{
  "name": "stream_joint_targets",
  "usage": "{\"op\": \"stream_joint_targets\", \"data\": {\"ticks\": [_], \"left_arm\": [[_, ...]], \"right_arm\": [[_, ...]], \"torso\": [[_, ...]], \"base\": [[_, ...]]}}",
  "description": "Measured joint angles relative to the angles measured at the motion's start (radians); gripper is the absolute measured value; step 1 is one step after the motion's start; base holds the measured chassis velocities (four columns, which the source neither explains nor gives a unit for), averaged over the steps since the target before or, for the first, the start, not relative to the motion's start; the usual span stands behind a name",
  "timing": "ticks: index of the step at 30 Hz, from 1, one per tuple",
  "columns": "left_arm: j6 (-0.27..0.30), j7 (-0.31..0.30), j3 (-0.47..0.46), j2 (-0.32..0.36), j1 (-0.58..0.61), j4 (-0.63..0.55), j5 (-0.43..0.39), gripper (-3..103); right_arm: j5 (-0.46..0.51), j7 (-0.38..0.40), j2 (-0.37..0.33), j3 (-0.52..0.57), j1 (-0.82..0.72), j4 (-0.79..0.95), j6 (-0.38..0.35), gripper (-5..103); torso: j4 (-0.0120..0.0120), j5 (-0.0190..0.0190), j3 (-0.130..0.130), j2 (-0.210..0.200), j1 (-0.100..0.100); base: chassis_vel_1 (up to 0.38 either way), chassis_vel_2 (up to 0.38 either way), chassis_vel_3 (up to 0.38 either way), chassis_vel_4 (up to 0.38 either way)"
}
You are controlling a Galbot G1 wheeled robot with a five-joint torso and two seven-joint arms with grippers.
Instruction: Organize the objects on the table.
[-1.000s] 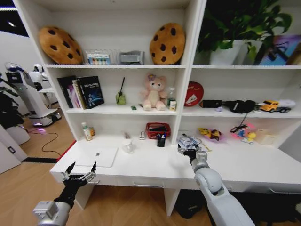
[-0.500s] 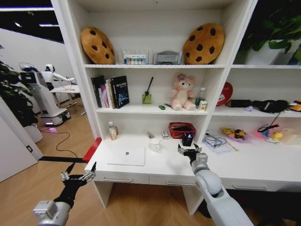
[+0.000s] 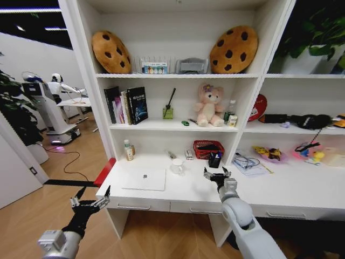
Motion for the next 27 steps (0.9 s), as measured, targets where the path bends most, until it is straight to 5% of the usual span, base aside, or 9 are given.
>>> {"op": "stream_joint_targets", "data": {"ticks": [12, 27], "left_arm": [[0.0, 0.0, 0.0, 0.0, 0.0, 0.0, 0.0, 100], [0.0, 0.0, 0.0, 0.0, 0.0, 0.0, 0.0, 100]], "right_arm": [[0.001, -0.001, -0.011, 0.006, -0.017, 0.034, -0.018, 100], [0.003, -0.008, -0.014, 0.007, -0.02, 0.039, -0.019, 100]], "torso": [[0.0, 0.0, 0.0, 0.0, 0.0], [-0.0002, 0.0002, 0.0, 0.0, 0.0]], "base": [[0.052, -0.055, -0.056, 0.06], [0.232, -0.238, -0.252, 0.246]]}}
